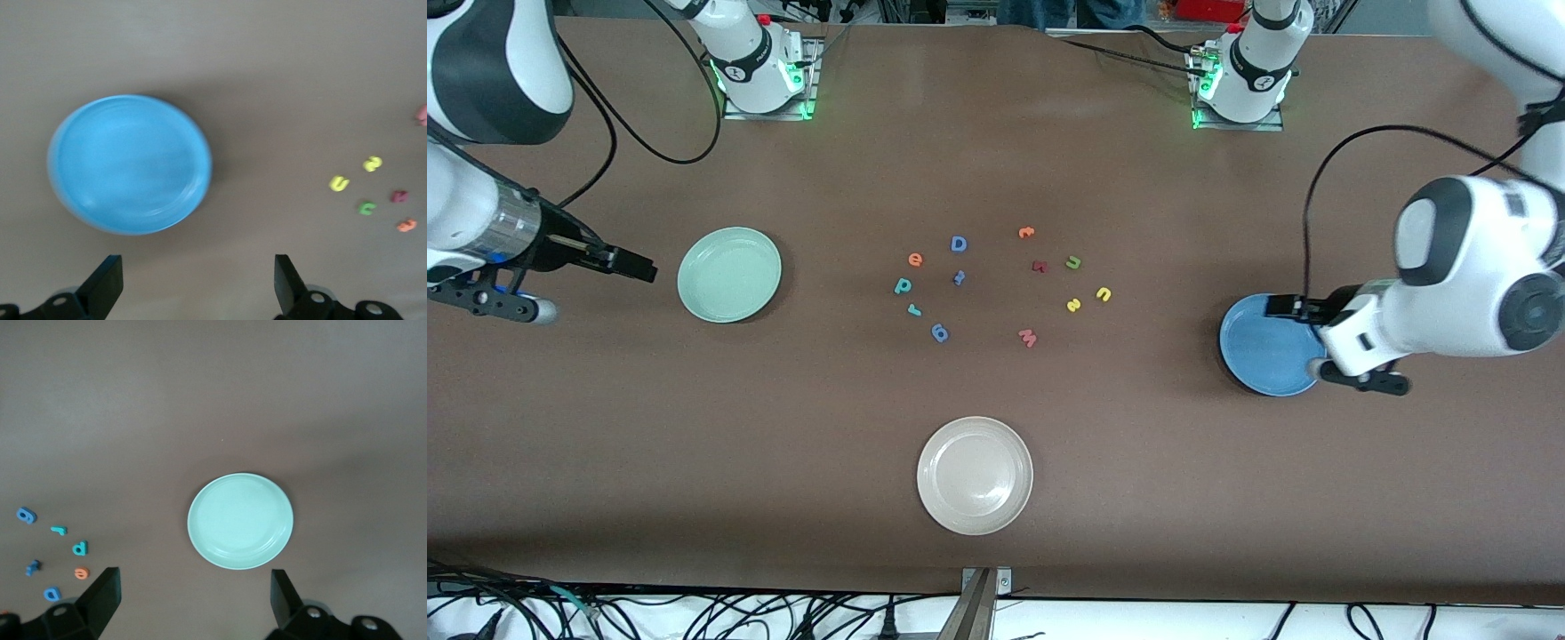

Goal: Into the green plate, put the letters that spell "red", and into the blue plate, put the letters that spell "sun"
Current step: 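Move the left gripper to the yellow u while the right gripper reaches the teal d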

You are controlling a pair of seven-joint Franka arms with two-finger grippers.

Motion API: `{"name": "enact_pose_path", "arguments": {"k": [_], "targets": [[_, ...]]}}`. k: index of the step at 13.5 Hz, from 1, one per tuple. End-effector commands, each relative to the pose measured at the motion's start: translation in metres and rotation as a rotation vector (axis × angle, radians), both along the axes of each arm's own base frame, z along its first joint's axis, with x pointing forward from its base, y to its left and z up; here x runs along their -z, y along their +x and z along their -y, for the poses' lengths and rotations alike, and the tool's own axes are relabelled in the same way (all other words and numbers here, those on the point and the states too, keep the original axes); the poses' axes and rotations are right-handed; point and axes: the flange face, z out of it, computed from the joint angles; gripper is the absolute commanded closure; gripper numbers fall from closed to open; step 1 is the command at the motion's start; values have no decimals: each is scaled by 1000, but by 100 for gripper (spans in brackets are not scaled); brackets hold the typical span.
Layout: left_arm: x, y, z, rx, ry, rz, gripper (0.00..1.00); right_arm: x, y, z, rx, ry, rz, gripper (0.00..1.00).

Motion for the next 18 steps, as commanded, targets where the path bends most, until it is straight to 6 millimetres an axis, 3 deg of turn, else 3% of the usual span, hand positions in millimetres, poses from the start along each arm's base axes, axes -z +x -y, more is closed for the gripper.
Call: {"name": "enact_pose_path", "arguments": {"k": [1, 4, 6, 8, 9, 12, 15, 18], "targets": [[-5, 4, 62, 60, -31, 79, 0, 7, 0, -37, 120, -26, -17, 1], [5, 0, 121, 120, -39, 180, 0, 37, -1, -102, 190, -20, -54, 1], [10, -10, 149, 95, -31, 221, 0, 55, 3, -132, 281, 9, -54, 1], [28, -33, 176, 89, -31, 282, 0, 71, 0, -166, 307, 1, -50, 1], [46, -55, 188, 86, -31, 324, 0, 85, -1, -178, 331, -10, -59, 1], [98, -114, 200, 67, -39, 451, 0, 130, -9, -209, 364, -22, -58, 1], [126, -148, 211, 81, -37, 471, 0, 172, -25, -247, 442, -25, -26, 1], [145, -171, 212, 97, -46, 527, 0, 208, -42, -267, 448, -29, -15, 1]]}}
